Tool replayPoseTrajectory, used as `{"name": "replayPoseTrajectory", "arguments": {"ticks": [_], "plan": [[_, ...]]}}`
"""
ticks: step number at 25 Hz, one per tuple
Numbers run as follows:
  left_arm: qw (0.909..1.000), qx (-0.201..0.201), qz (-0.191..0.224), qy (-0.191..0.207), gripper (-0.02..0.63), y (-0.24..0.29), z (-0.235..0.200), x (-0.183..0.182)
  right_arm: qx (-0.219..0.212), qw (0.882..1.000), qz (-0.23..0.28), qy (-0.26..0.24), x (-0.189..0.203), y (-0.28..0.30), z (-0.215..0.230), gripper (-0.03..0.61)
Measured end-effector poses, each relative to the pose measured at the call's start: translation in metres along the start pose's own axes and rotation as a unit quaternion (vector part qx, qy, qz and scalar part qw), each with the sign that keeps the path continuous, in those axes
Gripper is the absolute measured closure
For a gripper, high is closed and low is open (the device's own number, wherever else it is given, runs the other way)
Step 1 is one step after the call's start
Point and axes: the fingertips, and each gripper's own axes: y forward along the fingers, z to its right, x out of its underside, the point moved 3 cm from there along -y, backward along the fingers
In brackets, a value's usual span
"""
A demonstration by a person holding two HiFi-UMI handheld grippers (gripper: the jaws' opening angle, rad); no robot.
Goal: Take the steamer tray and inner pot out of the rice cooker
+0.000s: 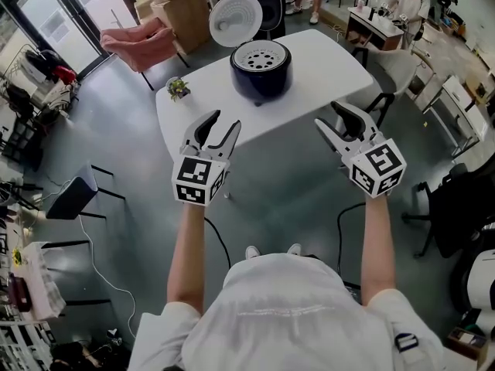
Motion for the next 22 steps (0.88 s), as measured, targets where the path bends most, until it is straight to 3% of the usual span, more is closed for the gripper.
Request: {"name": "replayPoseTrajectory", "arguments": {"ticks": [15, 22], "plan": [[0.9988, -0.036, -0.028, -0.017, 0.405, 0.037, 0.042, 0.007, -0.026, 0.999, -0.019, -0.006, 0.031, -0.024, 0.061, 0.37], [0.998, -0.039, -0.047, -0.012, 0.405, 0.046, 0.038, 0.005, -0.03, 0.999, -0.018, 0.01, 0.034, -0.017, 0.077, 0.37]]}}
